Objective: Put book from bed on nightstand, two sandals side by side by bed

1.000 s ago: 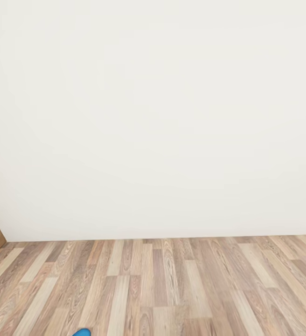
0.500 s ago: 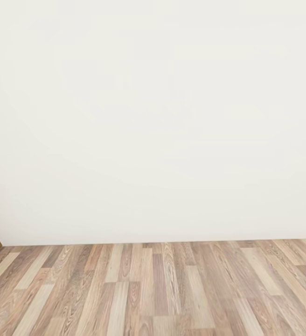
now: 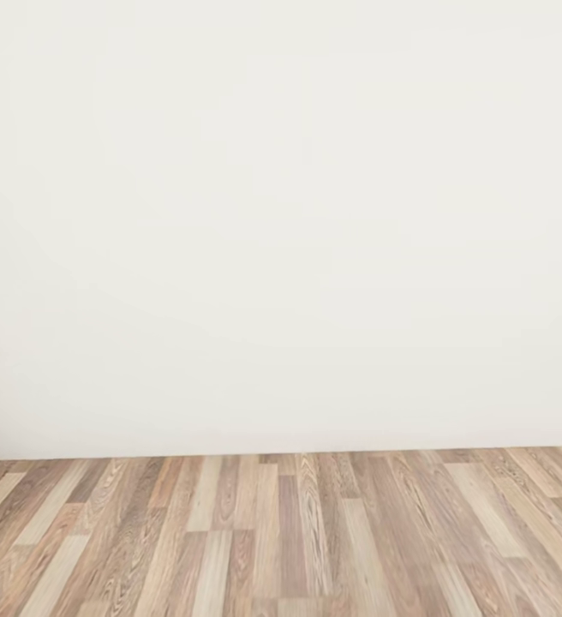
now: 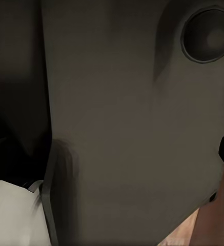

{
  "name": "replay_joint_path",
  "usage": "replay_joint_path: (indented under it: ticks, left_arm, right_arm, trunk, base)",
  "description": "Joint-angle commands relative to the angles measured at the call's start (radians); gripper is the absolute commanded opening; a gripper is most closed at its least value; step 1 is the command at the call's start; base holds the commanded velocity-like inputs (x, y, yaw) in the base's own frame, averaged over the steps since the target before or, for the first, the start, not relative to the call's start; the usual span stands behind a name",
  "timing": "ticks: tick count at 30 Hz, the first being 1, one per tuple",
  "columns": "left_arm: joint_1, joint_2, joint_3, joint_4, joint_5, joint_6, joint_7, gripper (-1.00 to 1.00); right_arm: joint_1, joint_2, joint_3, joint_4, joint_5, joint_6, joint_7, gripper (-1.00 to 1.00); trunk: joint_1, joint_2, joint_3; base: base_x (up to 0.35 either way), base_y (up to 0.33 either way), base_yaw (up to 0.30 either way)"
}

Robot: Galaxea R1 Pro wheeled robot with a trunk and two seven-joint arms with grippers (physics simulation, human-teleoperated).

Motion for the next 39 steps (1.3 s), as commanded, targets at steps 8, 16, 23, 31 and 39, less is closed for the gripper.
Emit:
replay_joint_path:
  ticks: [8,16,23,31,39]
  left_arm:
    - [-0.001,0.0,0.0,0.001,0.0,-0.005,0.0,1.0]
    - [-0.001,0.0,0.0,0.001,0.0,-0.005,0.0,1.0]
    - [-0.001,0.0,0.0,0.001,0.0,-0.006,0.0,1.0]
    - [-0.001,0.0,0.0,0.001,0.0,-0.006,0.0,1.0]
    - [-0.001,0.0,0.0,0.001,0.0,-0.007,0.0,1.0]
  right_arm:
    - [0.0,0.0,0.0,-0.001,0.001,-0.001,0.001,1.0]
    - [0.0,0.0,0.0,-0.001,0.001,-0.001,0.001,1.0]
    - [0.0,0.0,0.0,-0.001,0.001,-0.001,0.001,1.0]
    - [0.0,0.0,0.0,-0.001,0.002,-0.001,0.001,1.0]
    - [0.0,0.0,0.0,-0.001,0.002,-0.001,0.001,1.0]
  trunk:
    - [0.0,0.0,-0.001]
    - [0.0,0.0,-0.001]
    - [0.0,0.0,-0.001]
    - [0.0,0.0,-0.001]
    - [0.0,0.0,-0.001]
  base:
    - [0.145,-0.01,0.0]
    - [0.144,-0.002,0.0]
    - [0.154,-0.001,0.0]
    - [0.145,0.0,0.0]
    - [0.133,0.0,0.0]
